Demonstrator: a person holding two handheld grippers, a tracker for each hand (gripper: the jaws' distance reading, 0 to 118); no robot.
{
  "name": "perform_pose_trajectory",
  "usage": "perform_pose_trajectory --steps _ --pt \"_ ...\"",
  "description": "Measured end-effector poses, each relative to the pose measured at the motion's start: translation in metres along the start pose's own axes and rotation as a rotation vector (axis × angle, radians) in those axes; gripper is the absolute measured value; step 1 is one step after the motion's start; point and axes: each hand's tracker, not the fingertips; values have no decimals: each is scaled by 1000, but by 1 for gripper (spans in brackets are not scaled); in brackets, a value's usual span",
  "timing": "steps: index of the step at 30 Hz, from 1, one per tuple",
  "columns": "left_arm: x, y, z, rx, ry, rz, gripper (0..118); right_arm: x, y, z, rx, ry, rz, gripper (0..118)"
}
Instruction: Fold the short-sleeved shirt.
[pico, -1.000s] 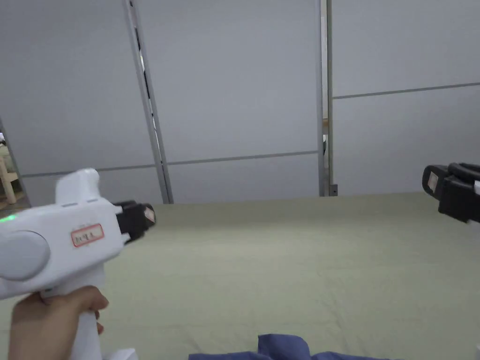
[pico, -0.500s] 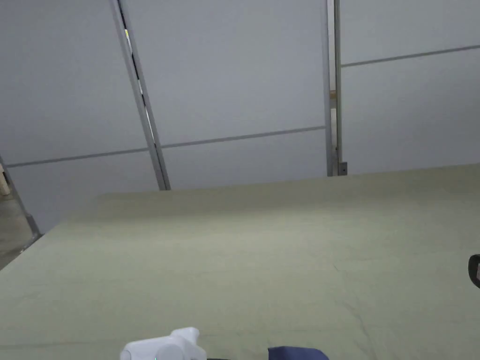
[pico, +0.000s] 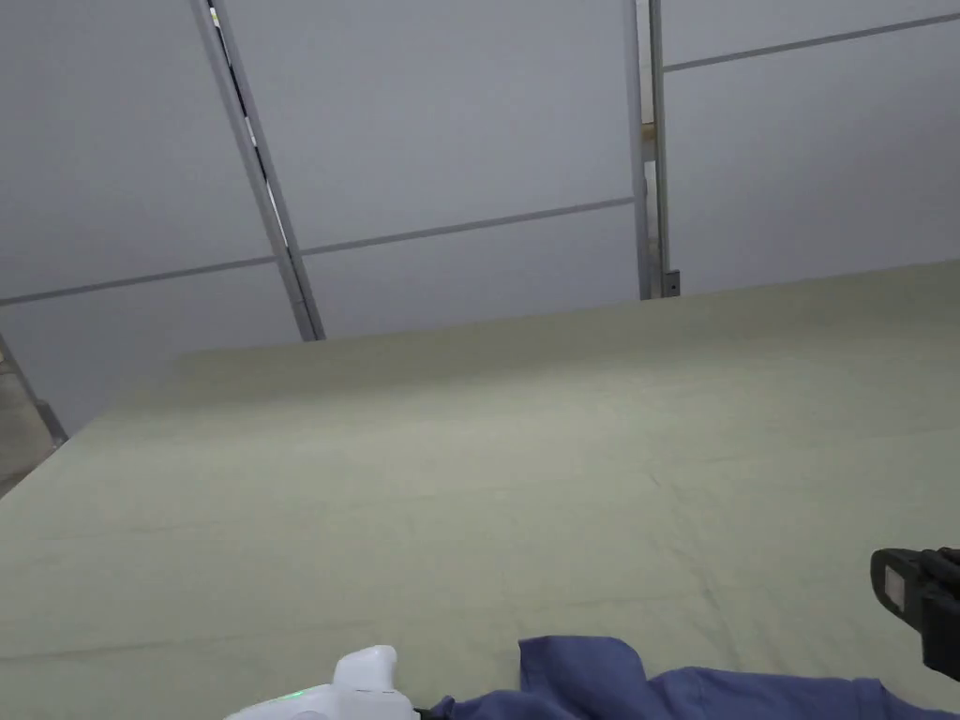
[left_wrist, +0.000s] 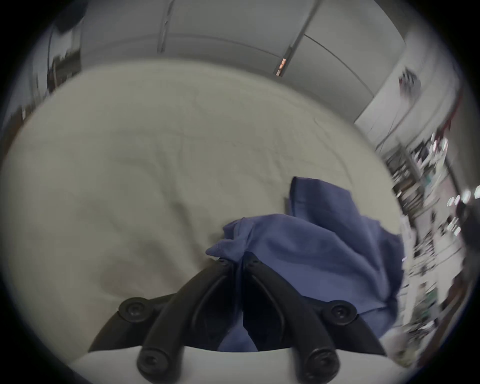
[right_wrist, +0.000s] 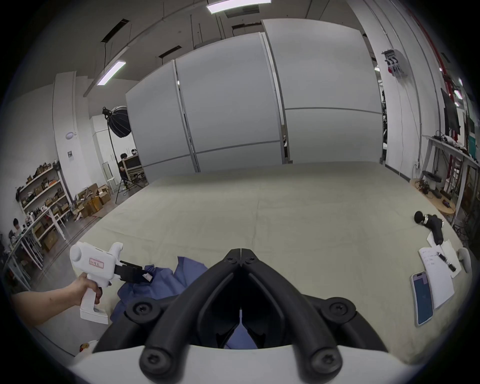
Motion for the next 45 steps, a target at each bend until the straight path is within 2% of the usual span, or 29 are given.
perform_pose_trajectory --steps 2,6,8,9,10,12,14,15,16,18,20,22,24,25,26,27,29,30,31,33,35,36,37,39,41,42,43,44,45 --pt "-7 -8 10 75 -71 50 5 6 -5 0 -16 -18 -13 2" --pt "-4 -16 43 214 -189 -1 5 25 -9 -4 -28 -35 -56 2" --pt "4 -19 62 234 -204 -6 5 37 -8 -16 -59 -29 -62 2" --pt "9 -21 73 290 -234 -17 5 42 -7 -25 -104 -19 -48 13" --pt "14 -21 83 314 -252 -32 5 46 -7 -35 -143 -18 -23 39" --pt "24 -23 101 380 -226 -63 5 49 -9 -56 -209 -30 82 118" --pt "33 -24 117 443 -218 -90 5 56 -18 -86 -292 -15 156 118" --pt "37 -24 123 463 -209 -107 5 56 -20 -94 -265 -19 191 118" --pt "41 -24 128 478 -196 -136 5 57 -26 -109 -306 4 217 118" --pt "49 -23 131 460 -185 -170 5 57 -37 -138 -409 22 224 118" --pt "53 -24 130 447 -194 -182 5 64 -49 -166 -492 -16 194 118" --pt "52 -24 126 425 -172 -195 5 71 -65 -180 -587 -36 121 117" --pt "49 -27 123 418 -154 -207 5 70 -79 -186 -638 26 51 100" --pt "45 -27 120 407 -141 -210 5 55 -84 -178 -567 -52 190 100" --pt "42 -28 118 406 -143 -207 5 45 -88 -170 -517 -41 254 100" --pt "39 -29 115 395 -142 -202 5 40 -92 -168 -561 52 234 100" --pt "36 -30 111 384 -138 -186 5 31 -94 -160 -554 40 275 95" --pt "34 -31 109 381 -141 -176 5 27 -99 -154 -572 67 263 83" --pt "33 -31 107 376 -141 -170 5 23 -100 -148 -545 76 278 63" --pt "33 -31 103 368 -130 -173 5 13 -103 -137 -509 68 321 10" --pt "33 -31 102 359 -122 -178 5 3 -108 -124 -451 19 362 10" --pt "33 -32 103 354 -122 -177 5 3 -110 -120 -430 13 332 10" --pt "31 -32 105 353 -123 -175 5 4 -111 -114 -412 22 242 10" --pt "29 -34 109 354 -122 -165 5 12 -111 -100 -368 49 15 10" --pt "28 -37 116 361 -118 -159 5 22 -109 -82 -272 147 -230 10" --pt "28 -36 120 361 -116 -158 5 40 -114 -83 -219 125 -347 10" --pt "29 -36 125 364 -117 -156 5 43 -109 -74 -175 128 -427 10" --pt "29 -36 130 375 -118 -153 5 44 -102 -63 -105 134 -460 10" --pt "31 -37 139 403 -121 -143 5 42 -91 -50 -40 118 -441 10"
